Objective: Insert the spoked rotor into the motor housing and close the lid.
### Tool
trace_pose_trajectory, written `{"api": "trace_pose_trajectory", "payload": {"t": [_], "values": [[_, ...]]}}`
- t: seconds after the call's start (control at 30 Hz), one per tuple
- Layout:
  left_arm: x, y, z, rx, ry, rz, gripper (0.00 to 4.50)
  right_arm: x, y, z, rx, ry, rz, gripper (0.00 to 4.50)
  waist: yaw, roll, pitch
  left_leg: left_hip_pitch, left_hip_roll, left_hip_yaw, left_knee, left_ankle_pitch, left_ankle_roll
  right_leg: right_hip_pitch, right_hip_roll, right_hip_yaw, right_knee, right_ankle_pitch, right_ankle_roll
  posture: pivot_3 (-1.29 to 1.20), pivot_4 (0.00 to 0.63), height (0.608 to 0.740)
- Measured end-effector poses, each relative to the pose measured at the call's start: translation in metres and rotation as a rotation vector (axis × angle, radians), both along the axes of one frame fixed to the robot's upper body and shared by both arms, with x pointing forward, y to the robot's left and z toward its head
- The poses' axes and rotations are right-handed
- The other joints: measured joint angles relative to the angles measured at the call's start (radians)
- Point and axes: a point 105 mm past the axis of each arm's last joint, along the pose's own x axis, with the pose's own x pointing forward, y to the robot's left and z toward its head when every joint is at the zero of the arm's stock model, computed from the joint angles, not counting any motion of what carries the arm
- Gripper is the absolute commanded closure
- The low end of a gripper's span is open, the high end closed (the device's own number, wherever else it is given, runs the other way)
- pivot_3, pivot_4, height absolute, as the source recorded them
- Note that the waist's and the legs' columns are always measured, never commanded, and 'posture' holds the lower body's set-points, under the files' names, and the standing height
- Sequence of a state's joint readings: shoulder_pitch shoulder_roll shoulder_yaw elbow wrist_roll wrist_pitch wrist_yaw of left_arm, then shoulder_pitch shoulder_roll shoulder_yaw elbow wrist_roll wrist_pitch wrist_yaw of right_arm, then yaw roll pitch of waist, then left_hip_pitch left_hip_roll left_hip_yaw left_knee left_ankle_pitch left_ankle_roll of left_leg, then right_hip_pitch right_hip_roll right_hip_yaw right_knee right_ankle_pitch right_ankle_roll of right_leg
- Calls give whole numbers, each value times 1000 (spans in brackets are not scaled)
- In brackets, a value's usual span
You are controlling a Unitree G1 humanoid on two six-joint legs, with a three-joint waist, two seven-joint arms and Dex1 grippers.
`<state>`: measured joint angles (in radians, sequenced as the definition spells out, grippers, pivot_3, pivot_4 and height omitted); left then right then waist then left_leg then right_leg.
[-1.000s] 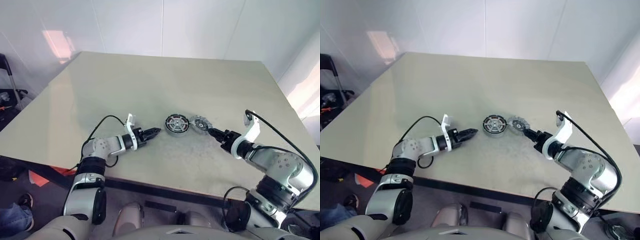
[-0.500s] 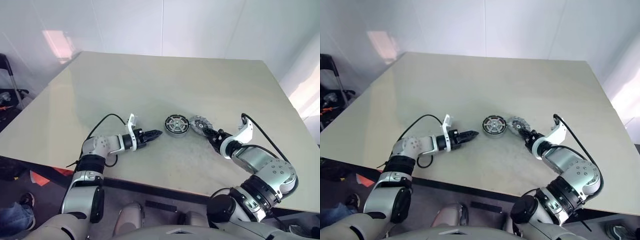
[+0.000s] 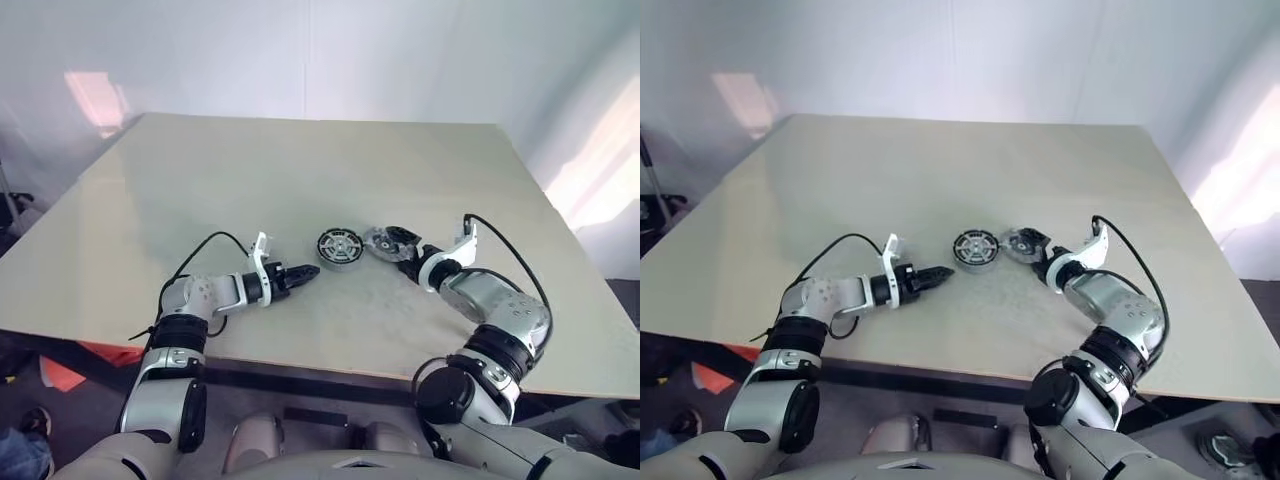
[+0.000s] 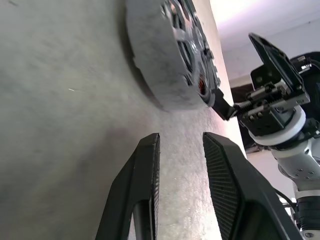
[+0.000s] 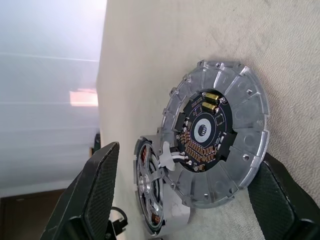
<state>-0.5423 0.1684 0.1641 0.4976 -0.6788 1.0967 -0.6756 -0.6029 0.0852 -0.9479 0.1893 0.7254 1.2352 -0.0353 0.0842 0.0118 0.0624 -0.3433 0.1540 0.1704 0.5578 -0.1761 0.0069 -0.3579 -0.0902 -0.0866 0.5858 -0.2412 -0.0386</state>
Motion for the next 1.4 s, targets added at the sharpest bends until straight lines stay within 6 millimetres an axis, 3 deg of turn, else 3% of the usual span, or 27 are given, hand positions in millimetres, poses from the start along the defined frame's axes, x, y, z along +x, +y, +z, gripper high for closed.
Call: {"api": "trace_pose_trajectory", "payload": {"t": [0.13,0.37,0.5,0.6,0.67,0.77,0.87,1.17,1.4], "values": [[0,-1,0,4,1,-6,3048,12,13,-2,21,-45,14,127,-17,0,0,0,0,-5,-1,0,0,-2,0,-7,-14,0,0,0,0,740],[1,-5,3,9,-11,-19,3048,27,33,11,30,-139,57,127,-15,1,6,-2,0,-5,-3,0,0,-13,-1,-7,-15,1,0,0,0,740],[2,-7,6,2,-20,-25,3048,25,57,51,17,-330,191,127,-3,0,7,-6,-2,0,-3,-1,2,-17,-1,1,-13,34,-4,0,0,740],[4,-9,9,-4,-34,-29,3048,3,92,106,-58,-616,401,127,14,1,7,-6,0,1,-6,-4,4,-22,1,1,-7,40,-16,0,0,740],[4,-11,10,-8,-40,-38,3048,-9,111,121,-97,-712,498,127,21,1,7,-7,0,1,-12,-4,2,-25,3,1,-6,37,-18,0,0,740],[4,-14,13,-22,-48,-48,3048,-16,123,110,-150,-710,565,127,32,1,7,-13,-1,1,-11,-5,1,-29,2,1,-5,35,-18,0,0,740],[5,-14,14,-25,-59,-43,3048,-15,120,104,-217,-712,573,127,37,1,7,-18,-1,1,-5,-6,2,-33,2,2,-3,36,-19,0,0,740],[4,-2,12,-15,-63,-29,3048,-12,113,86,-660,-908,590,127,37,0,7,-16,0,1,-1,-5,1,-32,2,2,1,32,-12,0,0,740],[28,21,26,-4,-154,99,3048,11,112,35,-877,-817,660,127,36,0,7,-21,1,0,7,-7,5,-33,2,2,3,37,-20,0,0,740]]}}
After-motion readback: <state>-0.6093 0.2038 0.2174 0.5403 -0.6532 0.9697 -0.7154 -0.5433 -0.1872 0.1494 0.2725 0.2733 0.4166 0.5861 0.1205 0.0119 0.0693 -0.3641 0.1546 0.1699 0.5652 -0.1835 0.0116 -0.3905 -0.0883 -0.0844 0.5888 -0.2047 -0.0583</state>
